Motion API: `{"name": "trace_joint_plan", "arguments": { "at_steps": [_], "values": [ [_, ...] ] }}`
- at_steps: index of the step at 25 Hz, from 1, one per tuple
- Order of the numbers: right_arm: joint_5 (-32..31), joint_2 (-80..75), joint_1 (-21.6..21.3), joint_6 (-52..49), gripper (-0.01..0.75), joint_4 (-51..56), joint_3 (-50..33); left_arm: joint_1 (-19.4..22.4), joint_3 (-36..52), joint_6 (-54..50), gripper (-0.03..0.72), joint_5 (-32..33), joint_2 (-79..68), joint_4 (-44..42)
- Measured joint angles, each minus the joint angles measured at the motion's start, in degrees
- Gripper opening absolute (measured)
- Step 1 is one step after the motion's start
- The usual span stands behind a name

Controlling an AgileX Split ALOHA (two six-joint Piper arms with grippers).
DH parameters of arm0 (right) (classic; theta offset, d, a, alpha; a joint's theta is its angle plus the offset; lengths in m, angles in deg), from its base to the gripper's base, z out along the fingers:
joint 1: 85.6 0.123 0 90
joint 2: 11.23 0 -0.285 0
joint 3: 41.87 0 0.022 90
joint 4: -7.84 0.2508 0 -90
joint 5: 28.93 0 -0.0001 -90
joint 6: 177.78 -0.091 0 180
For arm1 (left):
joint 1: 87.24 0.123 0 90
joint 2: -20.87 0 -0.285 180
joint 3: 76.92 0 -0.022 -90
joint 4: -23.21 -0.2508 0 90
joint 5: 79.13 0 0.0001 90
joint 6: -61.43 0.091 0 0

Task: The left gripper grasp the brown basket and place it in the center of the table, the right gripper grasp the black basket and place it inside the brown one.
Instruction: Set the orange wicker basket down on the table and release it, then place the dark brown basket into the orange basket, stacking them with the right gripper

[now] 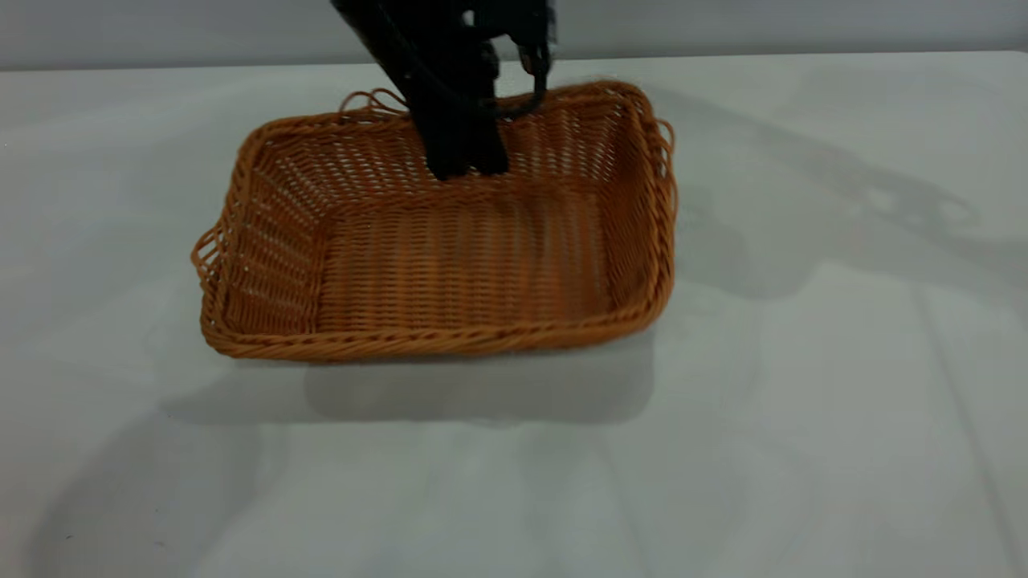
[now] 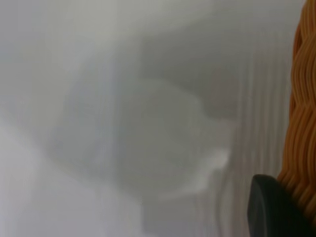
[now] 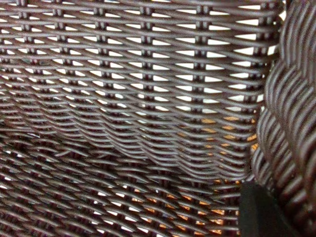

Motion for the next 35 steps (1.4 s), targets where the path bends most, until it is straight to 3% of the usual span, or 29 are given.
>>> {"name": "trace_joint_plan", "arguments": {
  "at_steps": [14,16,22,26,30,35],
  "values": [
    [-1.76,0.00,-0.02,-0.06,0.090,-1.76,0.40,-0.26,-0.36,1.91,0.112,0.27,-1.24,2.96],
    [-1.81,0.00,-0.02,-0.06,0.090,-1.76,0.40,-0.26,-0.36,1.62,0.162,-0.39,-1.57,3.74],
    [-1.81,0.00,-0.02,-0.06,0.090,-1.71,0.40,-0.31,-0.36,1.43,0.415,-4.92,-2.20,6.63],
    [-1.81,0.00,-0.06,-0.06,0.090,-1.21,0.40,-0.31,-0.36,1.43,0.483,-4.77,-0.83,8.63],
    [-1.53,0.00,-1.01,-0.06,0.090,2.09,0.40,-0.31,-0.36,1.43,0.487,2.62,4.32,8.64],
    [-1.29,0.00,-3.04,0.58,0.090,6.40,0.40,-0.31,-0.36,-0.88,0.459,18.05,15.53,7.51]
  ]
}}
